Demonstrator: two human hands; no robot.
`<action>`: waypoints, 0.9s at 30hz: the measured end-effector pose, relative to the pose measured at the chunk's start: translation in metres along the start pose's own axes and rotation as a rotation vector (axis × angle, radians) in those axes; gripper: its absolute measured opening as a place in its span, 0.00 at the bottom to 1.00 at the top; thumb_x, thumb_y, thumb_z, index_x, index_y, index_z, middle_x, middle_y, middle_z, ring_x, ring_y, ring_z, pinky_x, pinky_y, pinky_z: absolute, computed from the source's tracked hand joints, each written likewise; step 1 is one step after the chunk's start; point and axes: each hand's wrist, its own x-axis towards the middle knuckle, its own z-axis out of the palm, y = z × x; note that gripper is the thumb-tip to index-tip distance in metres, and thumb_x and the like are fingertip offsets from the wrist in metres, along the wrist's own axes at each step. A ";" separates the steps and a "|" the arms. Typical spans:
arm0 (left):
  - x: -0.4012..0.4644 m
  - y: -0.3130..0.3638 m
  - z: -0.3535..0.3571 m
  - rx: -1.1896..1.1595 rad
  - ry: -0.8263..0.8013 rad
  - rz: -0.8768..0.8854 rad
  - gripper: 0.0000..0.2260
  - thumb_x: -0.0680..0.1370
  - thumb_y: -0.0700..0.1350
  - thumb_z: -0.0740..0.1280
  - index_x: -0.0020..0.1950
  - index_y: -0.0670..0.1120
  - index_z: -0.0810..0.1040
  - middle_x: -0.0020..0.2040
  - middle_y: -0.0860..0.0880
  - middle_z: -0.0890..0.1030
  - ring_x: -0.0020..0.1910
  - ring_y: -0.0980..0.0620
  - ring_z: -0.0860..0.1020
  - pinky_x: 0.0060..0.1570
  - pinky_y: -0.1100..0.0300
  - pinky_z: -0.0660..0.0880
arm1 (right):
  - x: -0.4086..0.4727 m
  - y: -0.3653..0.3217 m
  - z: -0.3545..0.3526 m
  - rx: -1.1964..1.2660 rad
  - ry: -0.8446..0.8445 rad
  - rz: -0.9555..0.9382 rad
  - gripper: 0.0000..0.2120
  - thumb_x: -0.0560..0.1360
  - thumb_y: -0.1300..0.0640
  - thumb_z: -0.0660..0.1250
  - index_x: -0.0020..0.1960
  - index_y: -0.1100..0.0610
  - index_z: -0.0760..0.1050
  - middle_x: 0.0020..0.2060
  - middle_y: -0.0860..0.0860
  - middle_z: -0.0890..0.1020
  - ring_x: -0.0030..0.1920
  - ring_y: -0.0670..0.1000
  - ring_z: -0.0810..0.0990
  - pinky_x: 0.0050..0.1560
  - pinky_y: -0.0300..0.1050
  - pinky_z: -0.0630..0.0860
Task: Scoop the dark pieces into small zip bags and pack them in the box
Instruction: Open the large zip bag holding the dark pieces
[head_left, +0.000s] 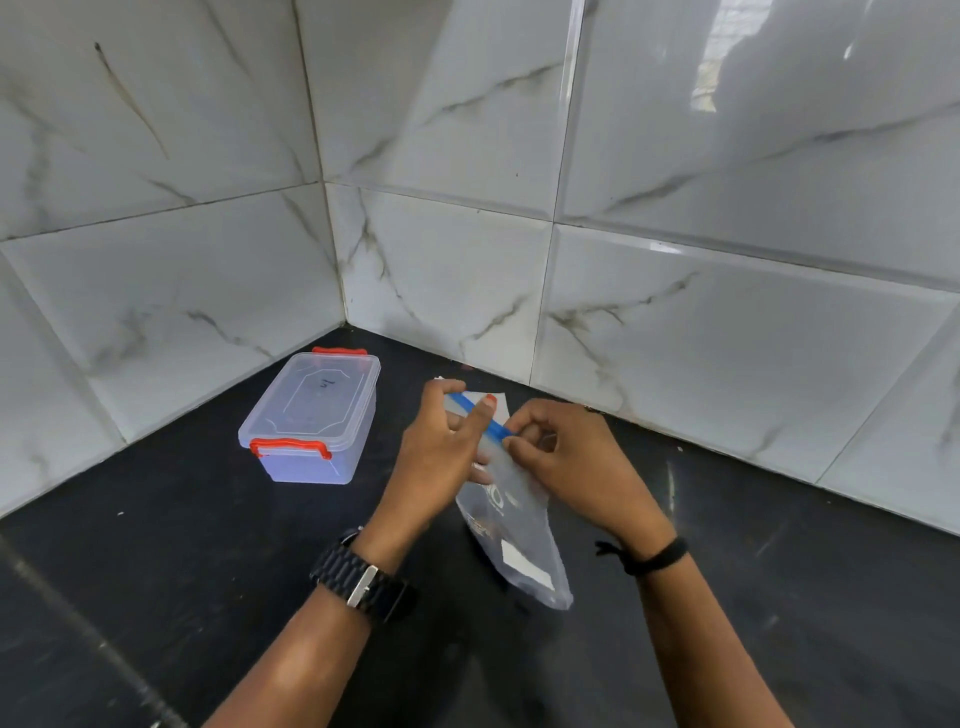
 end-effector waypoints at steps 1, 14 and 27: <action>-0.004 0.003 0.002 -0.074 -0.031 -0.037 0.14 0.79 0.50 0.65 0.63 0.52 0.68 0.41 0.48 0.79 0.35 0.53 0.82 0.36 0.59 0.80 | -0.003 -0.003 0.005 0.009 -0.025 -0.011 0.01 0.74 0.59 0.69 0.44 0.56 0.79 0.33 0.51 0.81 0.31 0.44 0.76 0.35 0.37 0.75; -0.029 -0.020 0.005 -0.566 -0.107 -0.265 0.11 0.77 0.31 0.62 0.52 0.42 0.80 0.48 0.43 0.84 0.45 0.50 0.84 0.45 0.58 0.81 | -0.031 0.008 0.030 0.234 0.049 0.222 0.09 0.71 0.54 0.73 0.44 0.53 0.73 0.33 0.50 0.79 0.30 0.44 0.78 0.32 0.36 0.79; -0.046 -0.022 0.010 -0.487 -0.131 -0.289 0.20 0.75 0.29 0.66 0.60 0.50 0.78 0.54 0.57 0.77 0.53 0.49 0.81 0.49 0.52 0.81 | -0.034 0.015 0.029 0.083 0.081 0.262 0.09 0.74 0.60 0.69 0.53 0.53 0.75 0.36 0.44 0.79 0.37 0.41 0.80 0.38 0.31 0.78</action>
